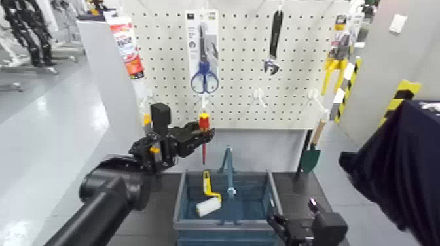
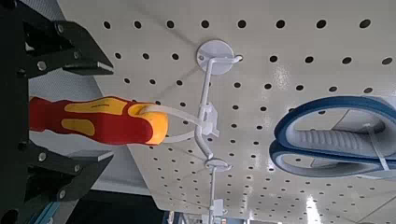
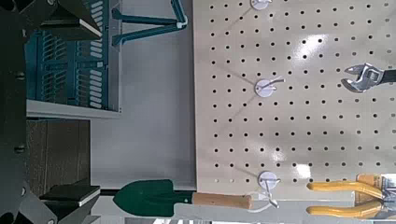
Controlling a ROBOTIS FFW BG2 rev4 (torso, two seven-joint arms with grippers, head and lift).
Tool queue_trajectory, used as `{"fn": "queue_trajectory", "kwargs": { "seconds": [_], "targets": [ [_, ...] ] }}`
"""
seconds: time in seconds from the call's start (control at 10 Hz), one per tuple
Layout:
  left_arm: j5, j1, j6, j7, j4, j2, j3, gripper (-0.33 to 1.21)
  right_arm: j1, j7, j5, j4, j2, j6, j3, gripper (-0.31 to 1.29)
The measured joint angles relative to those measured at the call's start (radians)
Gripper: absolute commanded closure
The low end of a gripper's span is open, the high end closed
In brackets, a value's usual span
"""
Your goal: Put the red screwdriver into the crate.
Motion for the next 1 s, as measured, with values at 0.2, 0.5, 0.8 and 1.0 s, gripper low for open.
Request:
{"fn": "queue_trajectory", "kwargs": {
  "seconds": [0.2, 0.5, 0.8, 1.0],
  "targets": [
    [0.017, 0.0, -0.005, 0.001, 0.002, 0.0, -0.004, 1.19, -0.002, 0.001, 0.0, -0.002, -0.002, -0.002, -0.001, 0.14],
    [0.021, 0.008, -0.016, -0.001, -0.007, 0.001, -0.002, 1.19, -0.003, 0.0, 0.0, -0.004, -0.005, -0.002, -0.002, 0.14],
    [0.011, 0.044, -0.002, -0.004, -0.071, 0.009, 0.017, 1.19, 0.0, -0.001, 0.001, -0.003, -0.004, -0.001, -0.005, 0.14],
    [0.007, 0.093, 0.036, 0.004, -0.171, 0.023, 0.037, 1.19, 0.001, -0.001, 0.002, -0.003, -0.003, 0.001, -0.007, 0.14]
  ]
}}
